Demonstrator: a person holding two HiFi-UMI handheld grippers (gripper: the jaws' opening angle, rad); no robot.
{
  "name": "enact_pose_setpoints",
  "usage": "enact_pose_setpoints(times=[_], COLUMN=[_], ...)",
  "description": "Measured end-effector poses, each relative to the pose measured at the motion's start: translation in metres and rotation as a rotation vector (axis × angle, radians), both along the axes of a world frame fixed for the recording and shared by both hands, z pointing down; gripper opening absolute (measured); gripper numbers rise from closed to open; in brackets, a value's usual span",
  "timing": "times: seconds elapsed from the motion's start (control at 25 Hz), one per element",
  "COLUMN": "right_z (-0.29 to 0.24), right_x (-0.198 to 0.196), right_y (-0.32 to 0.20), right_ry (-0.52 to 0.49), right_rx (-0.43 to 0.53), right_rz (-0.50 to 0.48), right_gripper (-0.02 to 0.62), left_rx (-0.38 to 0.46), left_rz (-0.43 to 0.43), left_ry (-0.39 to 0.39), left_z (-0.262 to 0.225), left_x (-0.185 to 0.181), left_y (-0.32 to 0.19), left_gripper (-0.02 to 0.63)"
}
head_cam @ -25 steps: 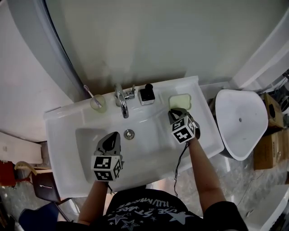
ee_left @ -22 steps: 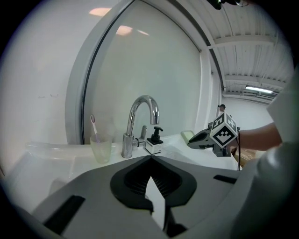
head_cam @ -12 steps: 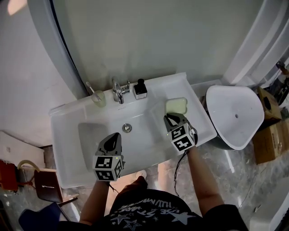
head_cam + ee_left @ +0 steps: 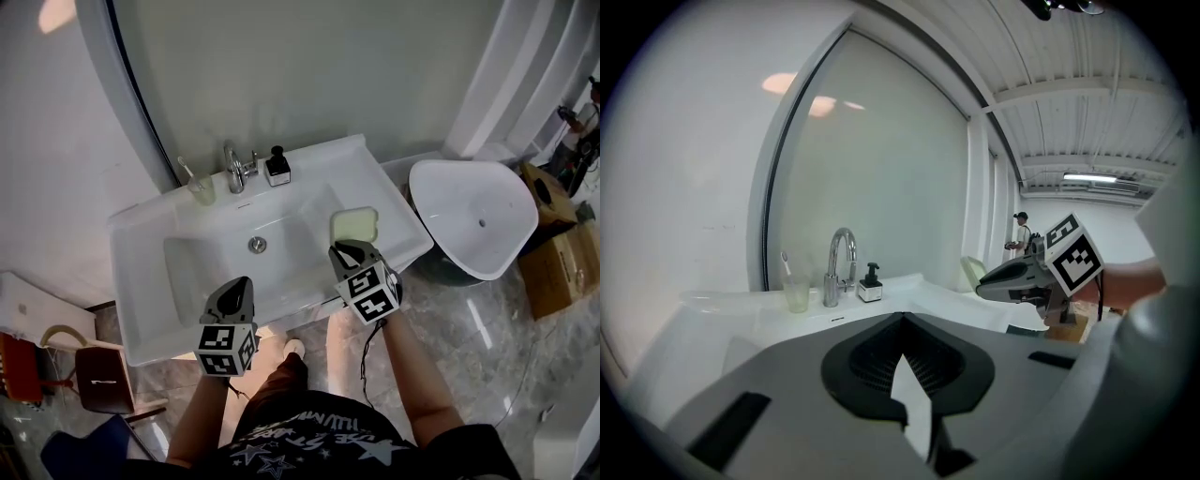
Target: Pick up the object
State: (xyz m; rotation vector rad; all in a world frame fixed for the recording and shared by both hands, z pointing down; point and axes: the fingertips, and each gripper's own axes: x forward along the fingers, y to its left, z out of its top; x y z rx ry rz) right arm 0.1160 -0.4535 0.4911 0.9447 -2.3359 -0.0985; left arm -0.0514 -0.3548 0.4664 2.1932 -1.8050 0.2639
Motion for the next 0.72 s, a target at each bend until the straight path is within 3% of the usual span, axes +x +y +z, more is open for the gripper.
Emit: enact_pose_setpoints(times=[0.44, 0.72], right_z=[0.013, 0.023], right_x=[0.034, 0.038], right_y=[0.116, 0.171], right_ry=[-0.03, -0.079], right_rx=[-0.049, -0.082], right_rz=[0.056, 0.06], right_gripper=[0.037, 0.037], left_rx=[-0.03, -0.05], left_rz=[0.043, 0.027], left_ry=[-0.01, -0.024], left_z=[0.008, 0.014], left_x=[0.032, 0.033], left_y=[0.106, 0.173], left_gripper=[0.015, 0.015])
